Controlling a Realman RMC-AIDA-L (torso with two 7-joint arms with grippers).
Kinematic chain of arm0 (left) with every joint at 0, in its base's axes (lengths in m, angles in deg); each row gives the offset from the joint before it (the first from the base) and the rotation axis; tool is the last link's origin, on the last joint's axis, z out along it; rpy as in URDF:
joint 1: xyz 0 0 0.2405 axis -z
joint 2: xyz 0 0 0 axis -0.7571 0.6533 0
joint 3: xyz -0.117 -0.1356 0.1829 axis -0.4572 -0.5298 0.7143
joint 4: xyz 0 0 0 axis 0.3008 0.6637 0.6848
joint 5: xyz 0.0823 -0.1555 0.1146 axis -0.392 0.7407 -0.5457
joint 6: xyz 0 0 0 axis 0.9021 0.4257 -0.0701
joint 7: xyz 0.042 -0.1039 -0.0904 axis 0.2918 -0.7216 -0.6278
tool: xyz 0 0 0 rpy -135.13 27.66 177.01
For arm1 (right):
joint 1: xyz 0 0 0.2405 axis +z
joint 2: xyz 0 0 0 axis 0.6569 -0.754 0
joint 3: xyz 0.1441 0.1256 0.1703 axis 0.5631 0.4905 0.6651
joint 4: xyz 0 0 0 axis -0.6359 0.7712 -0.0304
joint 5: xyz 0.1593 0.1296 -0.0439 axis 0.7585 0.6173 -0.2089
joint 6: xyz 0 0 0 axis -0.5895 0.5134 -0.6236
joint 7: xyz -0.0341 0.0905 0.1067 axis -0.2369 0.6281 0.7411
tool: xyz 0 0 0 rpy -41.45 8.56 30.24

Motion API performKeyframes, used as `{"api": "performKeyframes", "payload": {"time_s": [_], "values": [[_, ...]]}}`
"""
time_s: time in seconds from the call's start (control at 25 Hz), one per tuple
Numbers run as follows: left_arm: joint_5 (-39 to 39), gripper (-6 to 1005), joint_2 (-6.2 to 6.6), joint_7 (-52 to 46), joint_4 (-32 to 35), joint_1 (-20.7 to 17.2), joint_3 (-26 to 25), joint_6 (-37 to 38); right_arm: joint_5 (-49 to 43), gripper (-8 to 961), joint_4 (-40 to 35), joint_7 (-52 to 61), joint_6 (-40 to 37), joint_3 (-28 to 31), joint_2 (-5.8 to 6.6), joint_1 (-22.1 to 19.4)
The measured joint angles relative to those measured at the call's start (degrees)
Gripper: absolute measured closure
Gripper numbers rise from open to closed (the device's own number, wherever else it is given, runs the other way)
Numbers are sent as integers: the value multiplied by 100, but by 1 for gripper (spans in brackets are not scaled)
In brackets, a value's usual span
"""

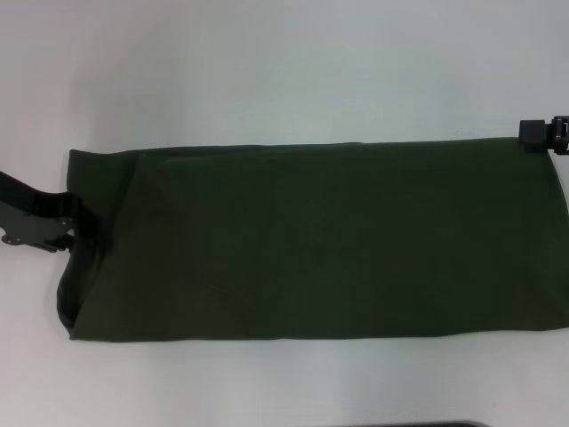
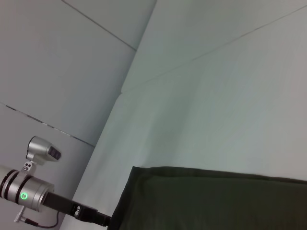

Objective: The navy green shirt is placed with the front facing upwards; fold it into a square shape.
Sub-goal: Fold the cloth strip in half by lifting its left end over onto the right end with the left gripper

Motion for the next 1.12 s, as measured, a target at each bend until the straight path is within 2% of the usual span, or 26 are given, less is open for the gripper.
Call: {"api": "performKeyframes", "payload": {"time_s": [0.08,0.2,0.64,1.12], "values": [[8,513,3,0,-25,1,-4,2,-2,315,0,0,-2,3,0,9],[17,749,19,-4,-48,8,-15,16,-1,315,-1,0,-3,2,0,18],[50,957,76,74,-62,54,-48,199,0,315,-6,0,-3,16,15,44],[4,977,294,94,-195,20,-79,361,-1,315,-6,50,1,14,18,67]]}}
